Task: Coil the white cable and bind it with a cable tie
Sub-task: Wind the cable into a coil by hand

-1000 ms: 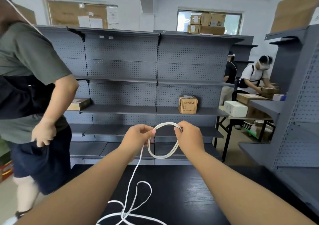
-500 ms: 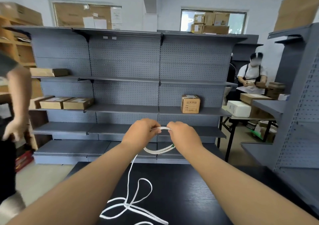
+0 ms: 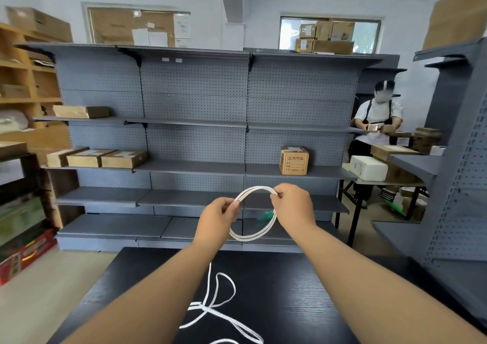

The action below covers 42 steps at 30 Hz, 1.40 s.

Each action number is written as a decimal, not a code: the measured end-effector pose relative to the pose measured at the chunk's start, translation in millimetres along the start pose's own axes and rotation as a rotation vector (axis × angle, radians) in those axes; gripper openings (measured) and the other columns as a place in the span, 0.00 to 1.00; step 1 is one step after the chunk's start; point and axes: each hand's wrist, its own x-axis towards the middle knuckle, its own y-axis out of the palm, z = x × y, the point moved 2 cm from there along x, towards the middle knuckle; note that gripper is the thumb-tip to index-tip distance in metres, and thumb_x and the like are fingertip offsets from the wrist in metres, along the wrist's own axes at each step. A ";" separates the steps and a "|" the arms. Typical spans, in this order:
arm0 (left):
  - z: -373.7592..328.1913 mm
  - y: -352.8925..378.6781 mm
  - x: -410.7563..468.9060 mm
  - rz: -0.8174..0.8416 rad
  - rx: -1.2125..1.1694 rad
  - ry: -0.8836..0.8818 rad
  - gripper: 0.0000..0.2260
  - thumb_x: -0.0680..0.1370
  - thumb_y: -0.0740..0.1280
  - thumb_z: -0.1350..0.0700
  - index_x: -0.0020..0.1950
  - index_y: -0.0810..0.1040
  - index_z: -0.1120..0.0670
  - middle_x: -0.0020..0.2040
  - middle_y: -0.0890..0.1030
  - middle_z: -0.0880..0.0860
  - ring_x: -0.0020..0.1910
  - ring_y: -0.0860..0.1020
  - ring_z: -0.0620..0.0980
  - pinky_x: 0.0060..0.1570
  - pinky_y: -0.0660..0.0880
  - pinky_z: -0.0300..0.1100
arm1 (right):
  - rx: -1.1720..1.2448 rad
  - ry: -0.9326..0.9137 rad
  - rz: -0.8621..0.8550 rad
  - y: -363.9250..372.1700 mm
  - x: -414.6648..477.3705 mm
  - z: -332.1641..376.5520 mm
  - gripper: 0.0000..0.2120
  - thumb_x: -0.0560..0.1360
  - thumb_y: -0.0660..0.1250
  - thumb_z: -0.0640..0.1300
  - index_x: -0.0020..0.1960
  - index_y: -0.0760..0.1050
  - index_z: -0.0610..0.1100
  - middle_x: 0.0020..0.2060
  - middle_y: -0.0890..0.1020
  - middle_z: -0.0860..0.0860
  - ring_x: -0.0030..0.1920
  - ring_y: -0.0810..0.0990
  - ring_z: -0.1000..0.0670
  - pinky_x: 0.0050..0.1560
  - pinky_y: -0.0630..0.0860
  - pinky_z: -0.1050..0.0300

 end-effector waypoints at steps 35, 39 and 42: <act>-20.6 -34.8 27.4 0.090 0.233 0.215 0.03 0.78 0.64 0.52 0.47 0.76 0.50 0.39 0.79 0.47 0.40 0.77 0.49 0.43 0.72 0.42 | 0.017 -0.128 -0.019 10.9 -4.3 32.9 0.07 0.78 0.62 0.45 0.50 0.77 0.43 0.44 0.81 0.45 0.45 0.78 0.43 0.44 0.75 0.51; -10.9 -33.2 22.3 0.042 0.029 0.133 0.05 0.79 0.62 0.54 0.43 0.75 0.50 0.38 0.80 0.49 0.34 0.77 0.44 0.37 0.72 0.39 | 0.190 0.019 -0.069 7.8 2.0 23.9 0.06 0.78 0.63 0.44 0.48 0.78 0.43 0.43 0.82 0.46 0.42 0.80 0.46 0.44 0.78 0.53; -9.3 -28.3 16.2 0.045 -0.126 0.098 0.02 0.79 0.63 0.53 0.47 0.74 0.49 0.39 0.78 0.48 0.33 0.76 0.43 0.36 0.70 0.36 | 0.306 0.112 -0.089 9.7 6.6 18.5 0.06 0.77 0.64 0.43 0.47 0.78 0.42 0.42 0.81 0.46 0.42 0.81 0.45 0.45 0.81 0.45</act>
